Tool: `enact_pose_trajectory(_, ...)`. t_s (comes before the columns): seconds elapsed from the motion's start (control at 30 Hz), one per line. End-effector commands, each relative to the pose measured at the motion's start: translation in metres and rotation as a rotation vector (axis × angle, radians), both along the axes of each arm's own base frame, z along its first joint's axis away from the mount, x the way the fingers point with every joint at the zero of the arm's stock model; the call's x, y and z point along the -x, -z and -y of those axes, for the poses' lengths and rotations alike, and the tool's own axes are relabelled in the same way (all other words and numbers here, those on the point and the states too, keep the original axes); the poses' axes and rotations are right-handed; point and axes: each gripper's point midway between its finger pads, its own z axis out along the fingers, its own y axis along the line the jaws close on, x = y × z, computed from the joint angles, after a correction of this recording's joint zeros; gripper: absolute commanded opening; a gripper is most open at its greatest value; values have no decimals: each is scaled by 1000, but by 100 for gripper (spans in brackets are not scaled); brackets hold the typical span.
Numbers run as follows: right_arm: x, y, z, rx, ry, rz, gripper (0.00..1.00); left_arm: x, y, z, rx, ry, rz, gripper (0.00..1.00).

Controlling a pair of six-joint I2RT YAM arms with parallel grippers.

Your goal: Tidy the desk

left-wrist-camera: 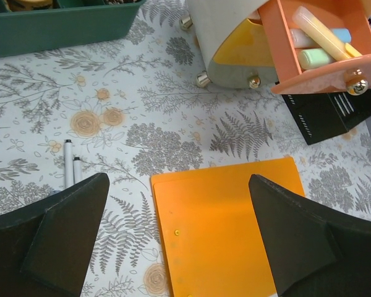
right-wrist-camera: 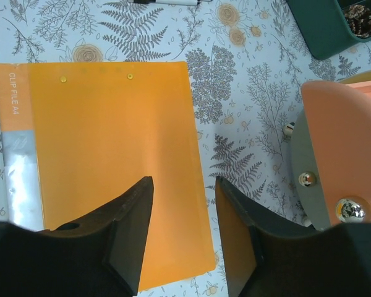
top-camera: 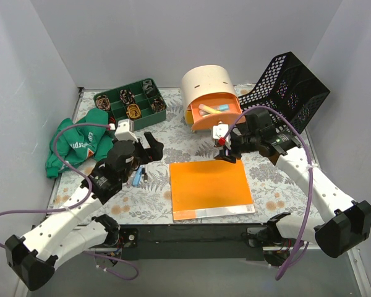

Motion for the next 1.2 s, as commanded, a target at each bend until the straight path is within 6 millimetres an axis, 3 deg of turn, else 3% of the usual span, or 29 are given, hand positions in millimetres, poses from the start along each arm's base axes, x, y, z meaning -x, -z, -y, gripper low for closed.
enact_pose_trajectory(0.0, 2, -8, 1, -28, -20, 13, 51, -2, -10, 15, 17, 53, -40, 98)
enact_pose_trajectory(0.13, 2, -18, 3, -56, -30, 6, 45, -3, -10, 21, 6, 72, -64, 98)
enact_pose_trajectory(0.33, -4, -16, 12, 0, -13, 48, 44, -13, -21, 38, 0, 124, -81, 98)
enact_pose_trajectory(0.43, 3, -16, 12, -5, -58, 80, 35, -18, -29, 51, 3, 170, -61, 98)
enact_pose_trajectory(0.57, 6, -15, 15, -10, -104, 103, 33, -23, -24, 65, -11, 229, -64, 98)
enact_pose_trajectory(0.67, -3, -12, 29, -14, -94, 41, 32, -18, -23, 70, -3, 270, -70, 98)
enact_pose_trajectory(0.7, -5, -10, 31, -9, -89, 35, 31, -15, -30, 67, 9, 270, -51, 98)
enact_pose_trajectory(0.83, -23, -6, 40, 26, -47, 34, 24, -5, -26, 52, 9, 239, -15, 98)
enact_pose_trajectory(0.97, -37, -15, 39, 39, -25, 50, 15, 4, -26, 39, 29, 212, 8, 98)
enact_pose_trajectory(1.17, -80, -23, 42, 88, 81, 88, 9, 22, -27, 21, 89, 170, 38, 98)
